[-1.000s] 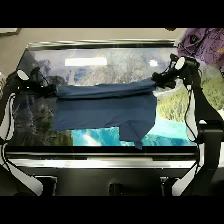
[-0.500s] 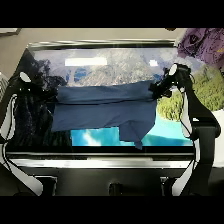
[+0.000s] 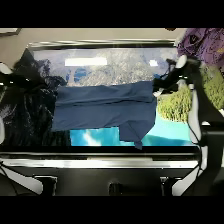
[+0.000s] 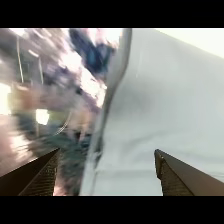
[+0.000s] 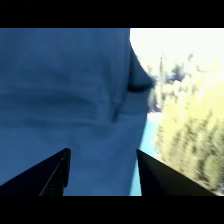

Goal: Fold the clothes and pants, and hang the long-sleeved shirts on hangers.

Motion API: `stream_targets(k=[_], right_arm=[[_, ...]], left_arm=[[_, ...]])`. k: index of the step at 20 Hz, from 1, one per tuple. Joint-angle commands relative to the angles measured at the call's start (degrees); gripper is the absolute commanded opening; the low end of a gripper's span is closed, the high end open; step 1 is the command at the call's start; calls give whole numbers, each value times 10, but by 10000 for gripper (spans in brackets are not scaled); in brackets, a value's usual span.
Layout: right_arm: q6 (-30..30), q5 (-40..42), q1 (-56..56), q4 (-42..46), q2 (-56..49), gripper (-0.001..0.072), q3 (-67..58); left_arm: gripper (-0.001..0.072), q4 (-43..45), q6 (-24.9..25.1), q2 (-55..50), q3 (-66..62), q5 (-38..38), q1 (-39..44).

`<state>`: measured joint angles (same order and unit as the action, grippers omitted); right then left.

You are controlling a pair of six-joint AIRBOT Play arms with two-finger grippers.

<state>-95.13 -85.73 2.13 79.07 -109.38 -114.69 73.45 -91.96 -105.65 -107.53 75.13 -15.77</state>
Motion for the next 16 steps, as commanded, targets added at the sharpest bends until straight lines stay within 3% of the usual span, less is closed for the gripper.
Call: stream_targets(k=[1, 5, 9, 12, 16], right_arm=[[58, -26, 70, -40, 92, 489, 61], [102, 19, 153, -166, 230, 490, 365], [154, 115, 143, -284, 343, 497, 664], [196, 190, 120, -383, 370, 497, 794], [212, 283, 60, -405, 370, 496, 855]], left_arm=[[683, 0, -6, 80, 32, 31, -68], [683, -51, -6, 203, 252, -20, -141], [678, -108, -6, 265, 412, -56, -155], [678, -109, -6, 263, 442, -47, -144], [678, -110, -6, 263, 442, -47, -135]])
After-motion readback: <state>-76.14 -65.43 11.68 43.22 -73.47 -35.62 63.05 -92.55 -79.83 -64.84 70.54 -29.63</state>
